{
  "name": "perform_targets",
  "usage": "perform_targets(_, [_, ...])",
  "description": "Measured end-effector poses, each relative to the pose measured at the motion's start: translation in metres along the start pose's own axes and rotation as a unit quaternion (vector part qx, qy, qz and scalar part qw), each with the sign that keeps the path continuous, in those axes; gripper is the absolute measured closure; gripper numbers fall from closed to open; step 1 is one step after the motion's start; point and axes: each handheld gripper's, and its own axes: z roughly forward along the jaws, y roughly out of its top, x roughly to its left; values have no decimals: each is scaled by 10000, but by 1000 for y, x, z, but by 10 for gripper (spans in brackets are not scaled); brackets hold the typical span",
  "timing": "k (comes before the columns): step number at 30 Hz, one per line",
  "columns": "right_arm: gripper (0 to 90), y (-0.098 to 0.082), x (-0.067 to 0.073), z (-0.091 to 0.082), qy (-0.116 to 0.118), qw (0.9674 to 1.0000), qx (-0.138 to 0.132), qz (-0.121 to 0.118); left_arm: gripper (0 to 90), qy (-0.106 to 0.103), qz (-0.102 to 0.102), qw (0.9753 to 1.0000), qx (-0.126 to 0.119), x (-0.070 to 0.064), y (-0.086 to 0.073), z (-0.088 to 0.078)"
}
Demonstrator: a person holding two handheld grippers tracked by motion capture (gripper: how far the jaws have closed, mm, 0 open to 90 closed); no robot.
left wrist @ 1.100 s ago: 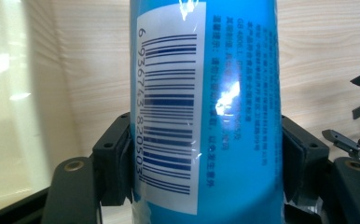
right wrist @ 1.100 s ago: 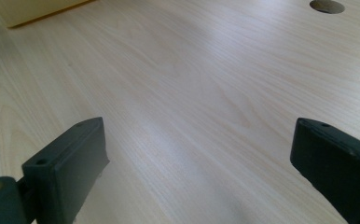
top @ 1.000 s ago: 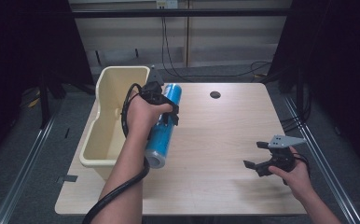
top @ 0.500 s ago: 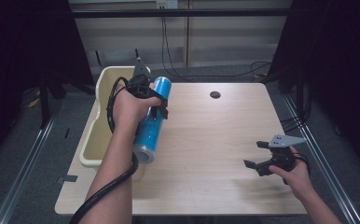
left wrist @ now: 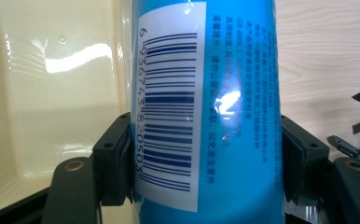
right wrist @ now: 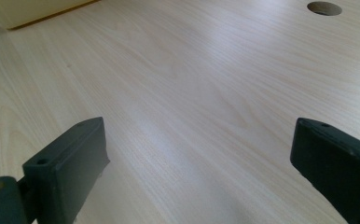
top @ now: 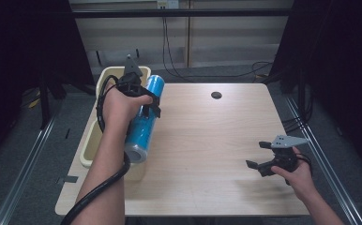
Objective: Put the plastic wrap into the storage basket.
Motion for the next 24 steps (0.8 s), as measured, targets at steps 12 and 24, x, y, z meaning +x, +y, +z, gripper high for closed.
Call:
perform_targets(12, [36, 0, -1, -1, 20, 10000, -2, 25, 324, -12, 63, 9999, -150, -5, 1, -22])
perform_targets(24, [37, 1, 0, -1, -6, 10000, -22, 36, 324, 126, -113, 9994, -297, 10, -3, -33])
